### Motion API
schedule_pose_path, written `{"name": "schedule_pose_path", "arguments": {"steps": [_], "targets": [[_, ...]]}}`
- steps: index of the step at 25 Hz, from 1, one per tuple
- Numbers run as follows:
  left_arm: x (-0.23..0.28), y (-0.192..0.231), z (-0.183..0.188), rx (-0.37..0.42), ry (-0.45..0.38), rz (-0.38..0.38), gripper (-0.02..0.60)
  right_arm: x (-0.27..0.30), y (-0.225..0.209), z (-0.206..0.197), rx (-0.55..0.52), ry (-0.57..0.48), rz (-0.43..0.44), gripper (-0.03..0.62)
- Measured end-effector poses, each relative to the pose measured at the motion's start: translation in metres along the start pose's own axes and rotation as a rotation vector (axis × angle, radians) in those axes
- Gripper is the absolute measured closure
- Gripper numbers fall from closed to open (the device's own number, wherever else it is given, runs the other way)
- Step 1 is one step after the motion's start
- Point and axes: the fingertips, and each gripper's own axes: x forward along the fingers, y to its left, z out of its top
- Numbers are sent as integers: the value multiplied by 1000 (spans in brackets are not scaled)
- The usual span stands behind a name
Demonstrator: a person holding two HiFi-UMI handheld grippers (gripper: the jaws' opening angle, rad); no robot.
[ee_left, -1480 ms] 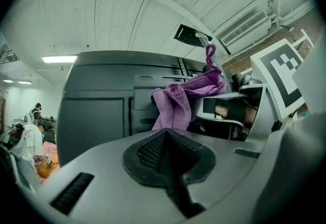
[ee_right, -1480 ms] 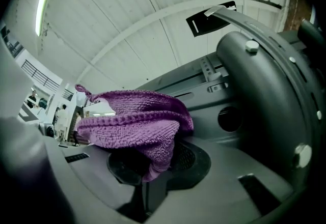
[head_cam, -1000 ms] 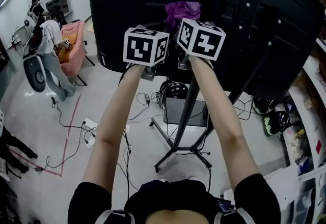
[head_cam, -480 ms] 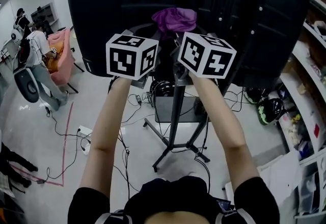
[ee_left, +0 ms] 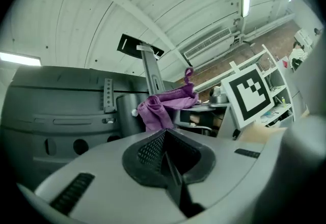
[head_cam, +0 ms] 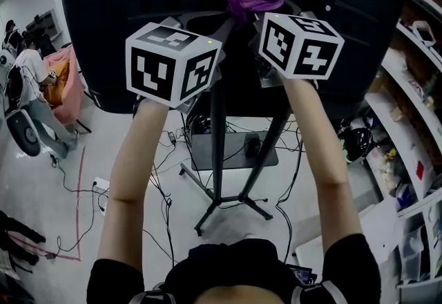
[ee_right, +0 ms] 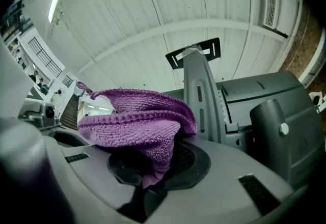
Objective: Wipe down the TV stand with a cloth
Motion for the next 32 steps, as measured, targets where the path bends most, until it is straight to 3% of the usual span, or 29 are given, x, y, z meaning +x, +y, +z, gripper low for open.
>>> {"name": "schedule_pose_path", "arguments": {"steps": [9, 14, 25, 32], "targets": [[22, -6, 1, 15, 26, 28, 575, 28, -16, -4, 8, 26, 13, 530], [35, -10, -1, 30, 44, 28, 575, 18, -32, -6, 4, 31, -34, 530], [71, -51, -1, 10, 28, -92, 575, -15, -83, -7, 22, 67, -148, 530], [78, -62, -3, -19, 20, -122, 575, -33, -95, -3, 32, 71, -198, 530]]}}
